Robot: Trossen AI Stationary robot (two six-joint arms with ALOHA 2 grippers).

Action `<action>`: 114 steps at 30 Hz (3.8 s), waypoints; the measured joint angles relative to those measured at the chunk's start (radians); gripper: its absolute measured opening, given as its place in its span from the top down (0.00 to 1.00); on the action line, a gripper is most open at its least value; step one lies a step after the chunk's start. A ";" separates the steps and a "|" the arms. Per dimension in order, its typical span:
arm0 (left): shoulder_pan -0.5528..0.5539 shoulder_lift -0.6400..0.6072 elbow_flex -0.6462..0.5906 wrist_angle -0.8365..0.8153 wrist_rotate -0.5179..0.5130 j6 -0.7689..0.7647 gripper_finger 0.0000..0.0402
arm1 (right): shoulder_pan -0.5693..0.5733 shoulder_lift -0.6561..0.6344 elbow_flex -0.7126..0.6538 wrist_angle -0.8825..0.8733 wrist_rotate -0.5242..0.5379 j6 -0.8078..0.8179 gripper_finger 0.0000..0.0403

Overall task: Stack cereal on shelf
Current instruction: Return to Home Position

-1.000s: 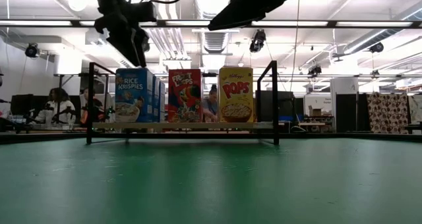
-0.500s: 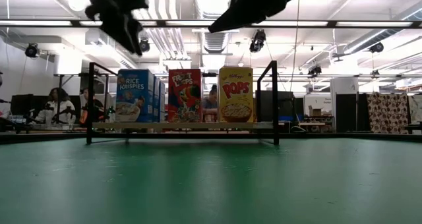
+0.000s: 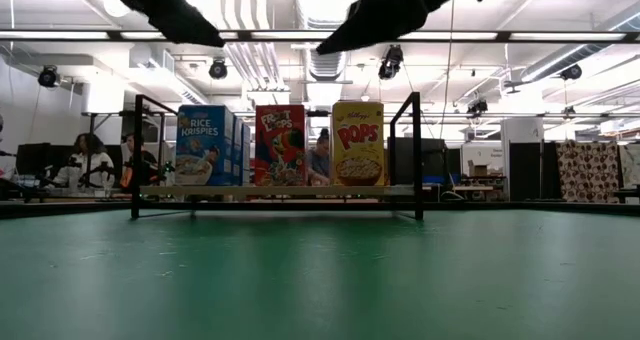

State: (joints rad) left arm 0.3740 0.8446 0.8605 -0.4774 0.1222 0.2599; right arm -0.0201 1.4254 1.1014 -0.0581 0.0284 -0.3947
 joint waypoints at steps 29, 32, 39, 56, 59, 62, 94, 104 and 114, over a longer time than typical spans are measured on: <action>0.000 -0.307 -0.493 0.442 0.100 -0.171 0.46 | -0.136 -0.594 -0.568 0.417 -0.171 -0.049 0.57; 0.000 -0.325 -0.498 0.442 0.110 -0.187 0.46 | -0.136 -0.665 -0.611 0.434 -0.171 -0.053 0.57; 0.000 -0.415 -0.537 0.424 0.184 -0.226 0.46 | -0.136 -0.799 -0.682 0.438 -0.197 -0.078 0.57; 0.000 -0.701 -0.605 0.352 0.184 -0.229 0.46 | -0.136 -0.981 -0.797 0.492 -0.290 -0.093 0.57; 0.000 -0.739 -0.642 0.348 0.184 -0.229 0.46 | -0.136 -1.022 -0.825 0.494 -0.285 -0.075 0.57; 0.000 -0.774 -0.681 0.367 0.184 -0.229 0.46 | -0.135 -1.071 -0.858 0.504 -0.235 -0.062 0.57; 0.002 -0.832 -0.805 0.437 0.096 -0.348 0.46 | -0.140 -1.404 -1.089 0.487 -0.106 0.229 0.57; 0.002 -0.827 -0.805 0.438 0.096 -0.348 0.46 | -0.140 -1.404 -1.090 0.244 -0.002 0.191 0.57; 0.002 -0.823 -0.805 0.439 0.096 -0.348 0.46 | -0.140 -1.389 -1.090 0.074 -0.002 0.197 0.57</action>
State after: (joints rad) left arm 0.3759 0.0219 0.0555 -0.0380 0.2180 -0.0883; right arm -0.1597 0.0367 0.0116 0.0163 0.0261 -0.1977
